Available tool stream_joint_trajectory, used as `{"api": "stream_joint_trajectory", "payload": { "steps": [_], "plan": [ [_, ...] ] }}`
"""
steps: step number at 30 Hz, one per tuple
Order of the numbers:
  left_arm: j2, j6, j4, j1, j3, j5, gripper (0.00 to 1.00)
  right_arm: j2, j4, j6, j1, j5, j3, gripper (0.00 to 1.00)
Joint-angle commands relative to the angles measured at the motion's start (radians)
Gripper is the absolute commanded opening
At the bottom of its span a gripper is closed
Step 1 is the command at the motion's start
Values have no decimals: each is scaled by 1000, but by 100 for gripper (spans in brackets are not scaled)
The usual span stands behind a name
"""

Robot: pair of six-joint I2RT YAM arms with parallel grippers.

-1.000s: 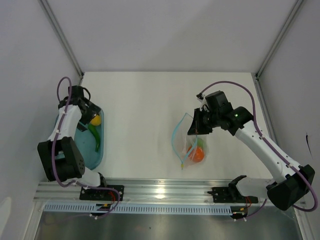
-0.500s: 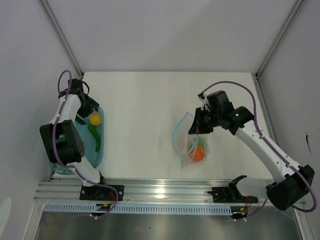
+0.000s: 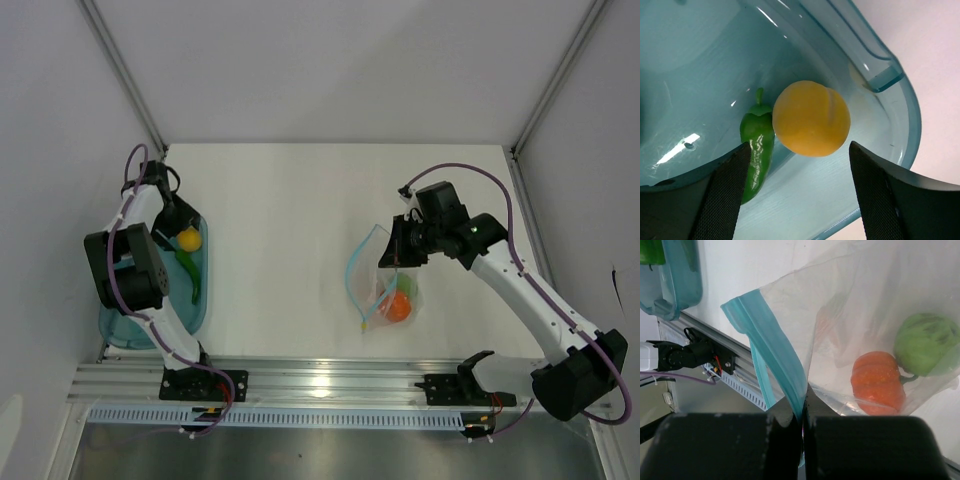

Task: Place the food in the zip-top bag and seal the zipper
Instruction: Pick up the fake fruit from the bin.

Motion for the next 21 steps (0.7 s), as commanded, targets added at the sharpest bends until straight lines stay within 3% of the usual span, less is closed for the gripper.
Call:
{"api": "stream_joint_trajectory", "payload": {
  "steps": [1,8,14,21],
  "plan": [
    [24,30,4,9,65,25,81,-19,25,0,-4,-17,-4,0],
    [65,41,-2,9,70,-14,79,-25,19,1,-4,-15,7,0],
    [44,29,33,9,7,-30,64,-27,22,10,-4,-17,4,0],
    [-10,13,70,10,-57,-72,38,-37,17,15,-4,-17,4,0]
  ]
}}
